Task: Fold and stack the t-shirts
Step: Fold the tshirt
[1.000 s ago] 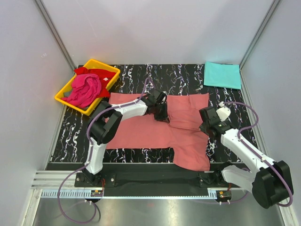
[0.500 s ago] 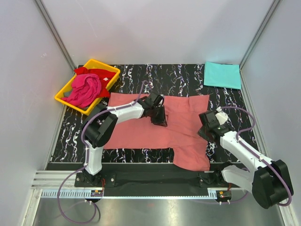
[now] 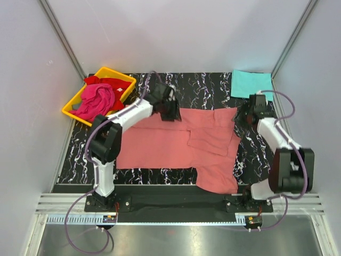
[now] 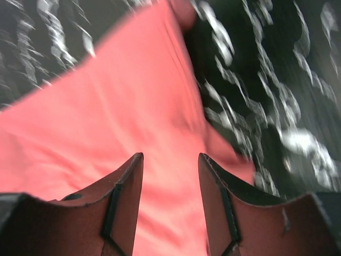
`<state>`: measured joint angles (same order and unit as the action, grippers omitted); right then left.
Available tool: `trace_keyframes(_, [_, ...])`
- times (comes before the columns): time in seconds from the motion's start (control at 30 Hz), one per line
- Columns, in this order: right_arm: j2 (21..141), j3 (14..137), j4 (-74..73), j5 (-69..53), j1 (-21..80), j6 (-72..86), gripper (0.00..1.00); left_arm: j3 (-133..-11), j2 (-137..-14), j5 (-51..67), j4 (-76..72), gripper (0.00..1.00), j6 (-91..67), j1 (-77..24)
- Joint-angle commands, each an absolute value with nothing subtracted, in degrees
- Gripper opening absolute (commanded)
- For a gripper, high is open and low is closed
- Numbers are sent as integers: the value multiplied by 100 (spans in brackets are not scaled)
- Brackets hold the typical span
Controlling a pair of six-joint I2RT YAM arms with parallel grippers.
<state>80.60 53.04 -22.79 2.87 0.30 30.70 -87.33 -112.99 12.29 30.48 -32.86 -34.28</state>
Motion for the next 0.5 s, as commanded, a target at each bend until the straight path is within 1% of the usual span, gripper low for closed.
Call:
trace_keyframes(0.0, [8761,5941,-1574,-1184,-500,2136,53,-9298,-11162,984,2989,48,-2612,-2778])
trace_keyframes(0.03, [8919,6011,-1382,-1578,-605,2084,52,-9368,-11258,1002,2884,49,-2532,-2699])
trace_keyframes(0.27, [10379,6934,-1090,-2610,-1230,1977,48,-9641,-11908,1336,2461,50,-2435,-2058])
trace_keyframes(0.47, [11021,7242,-783,-3076,-1283,1873,50,-10151,-12612,1573,2373,50,-2575,-1855])
